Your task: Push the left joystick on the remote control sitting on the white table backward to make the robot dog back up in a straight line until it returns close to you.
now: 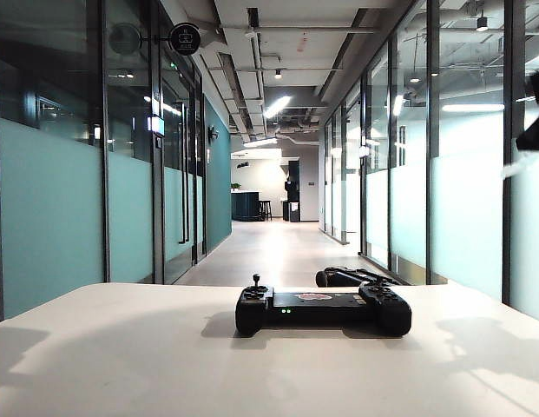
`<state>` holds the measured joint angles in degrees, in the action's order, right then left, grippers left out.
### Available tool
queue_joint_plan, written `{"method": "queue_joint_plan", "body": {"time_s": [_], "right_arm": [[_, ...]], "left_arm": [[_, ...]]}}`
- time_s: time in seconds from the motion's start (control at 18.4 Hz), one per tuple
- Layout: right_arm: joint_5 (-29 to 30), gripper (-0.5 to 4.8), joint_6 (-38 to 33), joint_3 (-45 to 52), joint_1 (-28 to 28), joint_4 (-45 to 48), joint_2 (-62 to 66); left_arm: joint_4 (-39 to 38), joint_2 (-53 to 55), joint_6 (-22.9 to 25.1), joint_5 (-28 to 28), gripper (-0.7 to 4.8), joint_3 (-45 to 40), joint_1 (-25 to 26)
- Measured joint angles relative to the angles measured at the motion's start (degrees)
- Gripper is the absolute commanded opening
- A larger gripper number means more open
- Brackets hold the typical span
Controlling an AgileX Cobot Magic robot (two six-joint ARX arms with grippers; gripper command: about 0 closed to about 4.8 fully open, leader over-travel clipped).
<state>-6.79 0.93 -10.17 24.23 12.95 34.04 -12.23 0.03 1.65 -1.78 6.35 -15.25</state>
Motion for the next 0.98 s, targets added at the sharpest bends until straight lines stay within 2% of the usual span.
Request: {"method": "queue_joint_plan", "body": {"time_s": [0.16, 0.38, 0.65, 0.76, 0.98], "right_arm": [[0.59, -0.06, 0.33, 1.88, 0.0, 0.85, -0.09], [0.59, -0.06, 0.92, 2.16, 0.0, 1.18, -6.01], [0.42, -0.06, 1.11, 2.16, 0.0, -8.5, -15.65], [0.42, -0.06, 1.09, 2.23, -0.02, -15.45, -19.58], [0.42, -0.06, 1.07, 6.56, -1.33, -17.55, -28.7]], "left_arm": [[0.63, 0.0, -0.15, -2.05, -0.05, -0.2, 0.0], [-0.92, 0.0, -0.79, -2.14, -0.05, -0.22, 0.0], [-0.9, 0.0, -1.09, -2.14, -0.05, -0.22, 0.02], [-0.92, 0.0, -1.09, -2.14, -0.05, -0.22, 0.02], [-0.92, 0.0, -1.09, -2.14, -0.05, -0.22, 0.02]]}}
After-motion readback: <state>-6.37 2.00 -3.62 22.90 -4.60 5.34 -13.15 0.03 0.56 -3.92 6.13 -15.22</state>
